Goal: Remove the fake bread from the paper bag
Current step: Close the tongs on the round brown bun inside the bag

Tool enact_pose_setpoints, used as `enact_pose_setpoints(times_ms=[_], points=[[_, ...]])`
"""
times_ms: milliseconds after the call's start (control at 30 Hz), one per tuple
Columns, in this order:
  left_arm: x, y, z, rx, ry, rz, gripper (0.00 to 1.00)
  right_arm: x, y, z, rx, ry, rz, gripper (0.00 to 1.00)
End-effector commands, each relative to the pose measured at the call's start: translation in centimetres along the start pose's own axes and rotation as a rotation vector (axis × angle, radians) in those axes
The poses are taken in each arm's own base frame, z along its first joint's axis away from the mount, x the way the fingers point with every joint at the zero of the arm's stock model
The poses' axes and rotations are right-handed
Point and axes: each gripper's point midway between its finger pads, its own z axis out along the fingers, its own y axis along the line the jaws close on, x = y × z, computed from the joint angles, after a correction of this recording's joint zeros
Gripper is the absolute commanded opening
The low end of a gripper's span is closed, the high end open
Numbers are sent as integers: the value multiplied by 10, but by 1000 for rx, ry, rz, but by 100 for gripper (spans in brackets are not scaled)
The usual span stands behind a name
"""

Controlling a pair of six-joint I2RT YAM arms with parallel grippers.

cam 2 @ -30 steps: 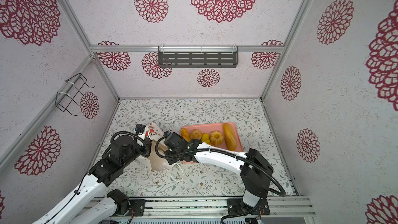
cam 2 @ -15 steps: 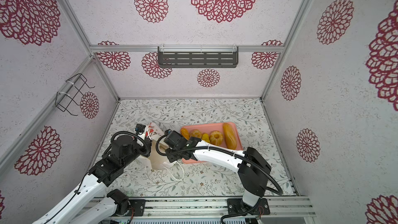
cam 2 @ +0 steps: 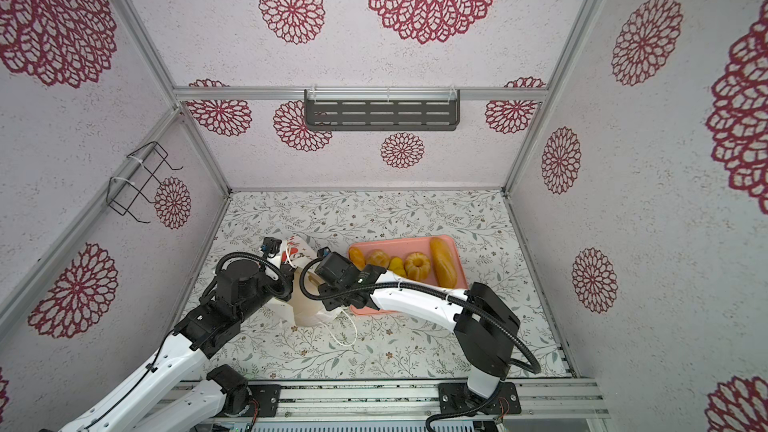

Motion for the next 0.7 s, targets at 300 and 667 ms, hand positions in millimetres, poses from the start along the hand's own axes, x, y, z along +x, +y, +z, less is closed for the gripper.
enact_pose_setpoints(times_ms=[300,667], points=[[-6,-9,2,29,-31,-93,0,-16,-1,19,17,-30,-38,40],[-5,0,5,-24,-51,-194,0,-26,18,16,-66,-60,-61,32]])
